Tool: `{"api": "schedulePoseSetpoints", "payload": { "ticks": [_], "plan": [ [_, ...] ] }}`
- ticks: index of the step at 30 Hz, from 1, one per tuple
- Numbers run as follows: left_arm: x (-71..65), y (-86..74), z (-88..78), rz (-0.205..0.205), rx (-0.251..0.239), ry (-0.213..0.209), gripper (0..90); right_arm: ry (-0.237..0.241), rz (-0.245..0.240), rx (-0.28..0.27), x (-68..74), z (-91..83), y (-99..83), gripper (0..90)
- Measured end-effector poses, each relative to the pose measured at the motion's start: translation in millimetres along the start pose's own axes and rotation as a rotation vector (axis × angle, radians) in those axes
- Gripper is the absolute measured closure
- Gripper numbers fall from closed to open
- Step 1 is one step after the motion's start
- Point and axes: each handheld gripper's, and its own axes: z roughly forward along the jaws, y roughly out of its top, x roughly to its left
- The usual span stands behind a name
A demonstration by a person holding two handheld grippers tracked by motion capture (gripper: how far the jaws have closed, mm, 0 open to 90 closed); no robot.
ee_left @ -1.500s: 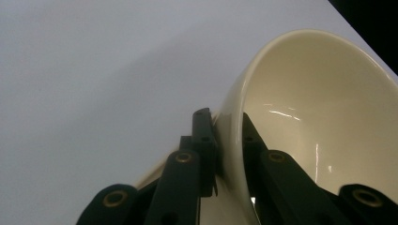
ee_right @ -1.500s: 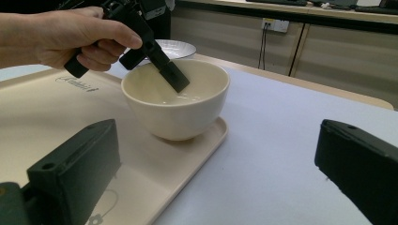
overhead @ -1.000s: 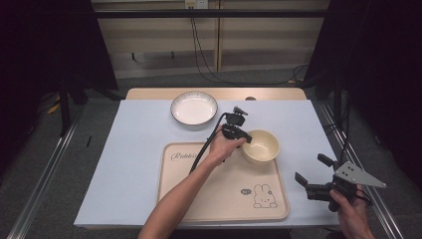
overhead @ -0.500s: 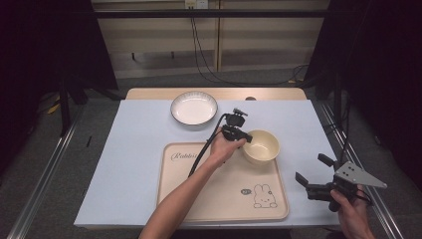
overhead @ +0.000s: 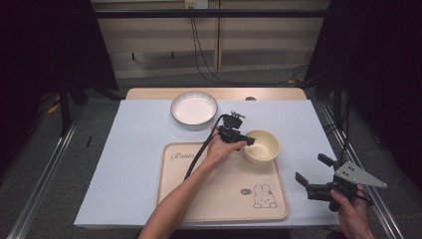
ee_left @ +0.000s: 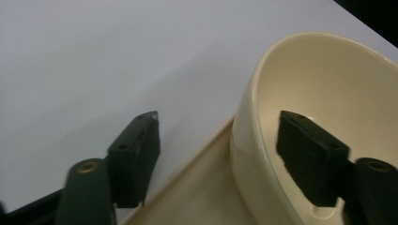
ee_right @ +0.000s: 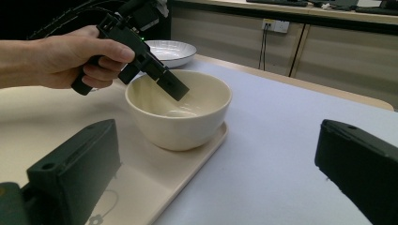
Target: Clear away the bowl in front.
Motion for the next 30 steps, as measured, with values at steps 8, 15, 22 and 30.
{"api": "schedulePoseSetpoints", "payload": {
  "ticks": [8,15,22,30],
  "plan": [
    [3.0,1.3,-17.7,-0.002,-0.064,0.021,4.6,-0.001,0.0,-0.004,-0.3,0.2,0.0,0.0],
    [6.5,-4.5,-35.2,-0.006,-0.121,0.051,4.1,-0.002,0.004,-0.001,-0.2,0.0,0.1,0.0],
    [13.5,-14.6,-54.8,0.001,-0.162,0.119,2.7,-0.003,0.005,-0.001,-0.1,0.9,0.2,0.0],
    [17.8,-23.0,-82.6,-0.005,-0.201,0.143,3.3,0.0,0.006,0.005,0.1,1.5,0.3,0.0]
  ]
}}
